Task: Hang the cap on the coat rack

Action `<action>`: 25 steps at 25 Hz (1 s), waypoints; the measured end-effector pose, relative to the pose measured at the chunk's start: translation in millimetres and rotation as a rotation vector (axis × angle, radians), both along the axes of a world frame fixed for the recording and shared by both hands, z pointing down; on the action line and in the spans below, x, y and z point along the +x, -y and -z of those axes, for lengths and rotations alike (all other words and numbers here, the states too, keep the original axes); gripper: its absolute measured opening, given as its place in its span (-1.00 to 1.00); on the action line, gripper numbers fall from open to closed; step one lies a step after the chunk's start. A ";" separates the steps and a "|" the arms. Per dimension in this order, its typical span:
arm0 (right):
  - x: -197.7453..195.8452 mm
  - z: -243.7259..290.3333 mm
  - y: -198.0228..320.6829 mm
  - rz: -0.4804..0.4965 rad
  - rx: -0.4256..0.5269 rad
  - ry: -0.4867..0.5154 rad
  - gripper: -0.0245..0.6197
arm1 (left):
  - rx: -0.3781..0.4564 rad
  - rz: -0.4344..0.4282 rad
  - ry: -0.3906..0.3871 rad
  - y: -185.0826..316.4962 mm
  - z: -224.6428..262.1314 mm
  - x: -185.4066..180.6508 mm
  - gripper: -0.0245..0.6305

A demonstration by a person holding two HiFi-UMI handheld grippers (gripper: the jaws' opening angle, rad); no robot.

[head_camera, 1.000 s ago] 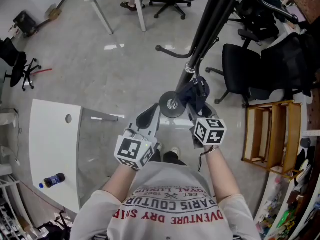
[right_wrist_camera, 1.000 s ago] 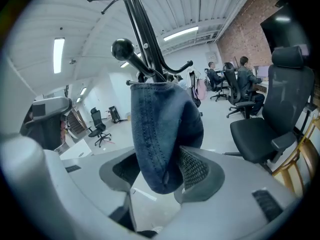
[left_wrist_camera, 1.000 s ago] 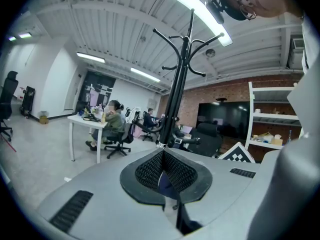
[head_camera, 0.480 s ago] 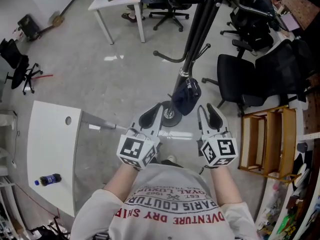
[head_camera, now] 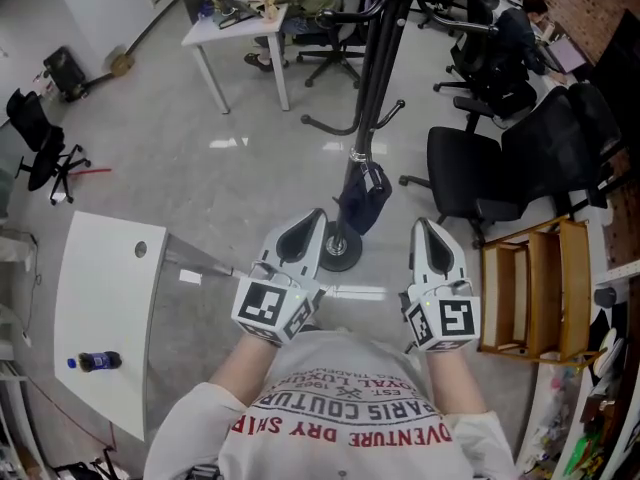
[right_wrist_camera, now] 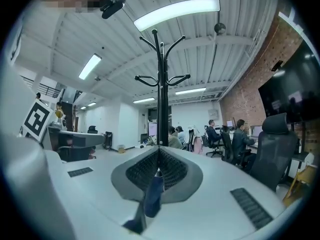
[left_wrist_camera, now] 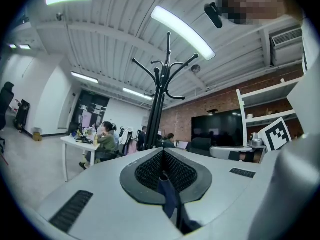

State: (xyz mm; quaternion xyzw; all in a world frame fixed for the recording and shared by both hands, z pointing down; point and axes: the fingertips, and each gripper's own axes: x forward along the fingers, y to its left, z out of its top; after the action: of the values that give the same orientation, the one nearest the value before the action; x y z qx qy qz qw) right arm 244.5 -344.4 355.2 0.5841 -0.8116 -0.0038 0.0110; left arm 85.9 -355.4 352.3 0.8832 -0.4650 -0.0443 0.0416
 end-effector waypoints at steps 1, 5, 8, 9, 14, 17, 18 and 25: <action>0.5 -0.3 -3.3 0.000 -0.001 0.001 -0.88 | 0.004 0.000 0.002 -2.9 1.0 0.5 -0.91; -0.1 1.5 -11.4 0.005 0.001 -0.004 -0.88 | 0.015 0.002 0.004 -10.9 5.2 1.2 -0.91; -0.7 0.2 -15.3 0.007 0.002 -0.029 -0.88 | 0.017 0.003 0.001 -14.7 3.5 3.5 -0.91; -0.8 0.1 -16.5 0.008 0.002 -0.034 -0.88 | 0.017 0.002 0.000 -16.0 2.9 4.5 -0.91; -0.2 3.5 -21.4 0.013 0.000 -0.008 -0.88 | 0.015 0.002 -0.001 -21.6 1.4 6.6 -0.91; 0.9 3.2 -19.3 0.014 -0.005 0.005 -0.88 | 0.012 0.004 0.000 -19.4 0.4 6.0 -0.91; 1.6 2.7 -18.7 0.013 -0.008 0.011 -0.88 | 0.012 0.004 0.001 -18.8 0.4 6.0 -0.91; 8.2 -1.4 -19.0 0.005 -0.032 0.050 -0.88 | 0.013 0.001 0.008 -19.9 -3.0 9.4 -0.91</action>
State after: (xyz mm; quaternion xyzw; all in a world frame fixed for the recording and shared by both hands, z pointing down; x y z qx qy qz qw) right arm 252.7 -325.5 356.6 0.5818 -0.8130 0.0239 0.0002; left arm 95.3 -335.5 355.4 0.8835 -0.4651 -0.0439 0.0340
